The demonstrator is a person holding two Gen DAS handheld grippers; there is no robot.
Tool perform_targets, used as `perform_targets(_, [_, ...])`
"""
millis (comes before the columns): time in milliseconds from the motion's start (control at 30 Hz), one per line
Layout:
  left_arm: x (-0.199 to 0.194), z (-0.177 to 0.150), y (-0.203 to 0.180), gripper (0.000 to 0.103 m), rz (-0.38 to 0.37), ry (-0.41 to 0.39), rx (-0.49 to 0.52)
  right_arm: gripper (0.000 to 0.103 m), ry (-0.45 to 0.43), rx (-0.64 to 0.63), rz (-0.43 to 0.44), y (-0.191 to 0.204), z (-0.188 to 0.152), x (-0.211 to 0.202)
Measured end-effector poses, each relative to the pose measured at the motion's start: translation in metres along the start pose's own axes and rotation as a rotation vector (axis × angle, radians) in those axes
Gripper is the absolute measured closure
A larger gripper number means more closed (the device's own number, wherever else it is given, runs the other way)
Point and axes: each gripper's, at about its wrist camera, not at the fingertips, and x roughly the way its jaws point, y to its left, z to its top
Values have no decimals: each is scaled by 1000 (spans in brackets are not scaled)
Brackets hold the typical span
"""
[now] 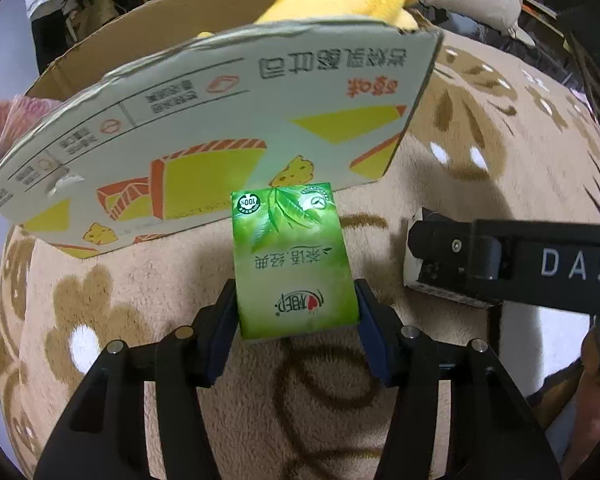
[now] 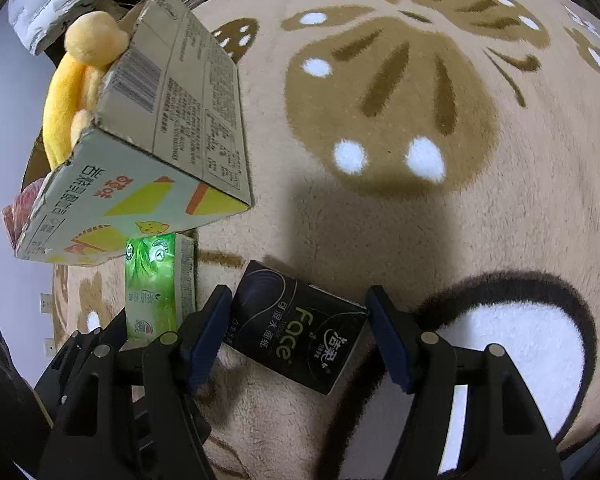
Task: Organize soft objects
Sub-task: 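Lift the green packet with the left tool while the right tool lifts the black box toward the box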
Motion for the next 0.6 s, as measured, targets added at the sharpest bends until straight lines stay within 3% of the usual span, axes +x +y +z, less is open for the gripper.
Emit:
perform_targets(233, [-22, -6, 15, 49, 44, -51, -52, 31, -29, -41, 29, 17, -3, -2])
perform_targets(600, [-66, -13, 45, 49, 131, -128, -109, 31, -147, -130, 54, 42, -7, -34])
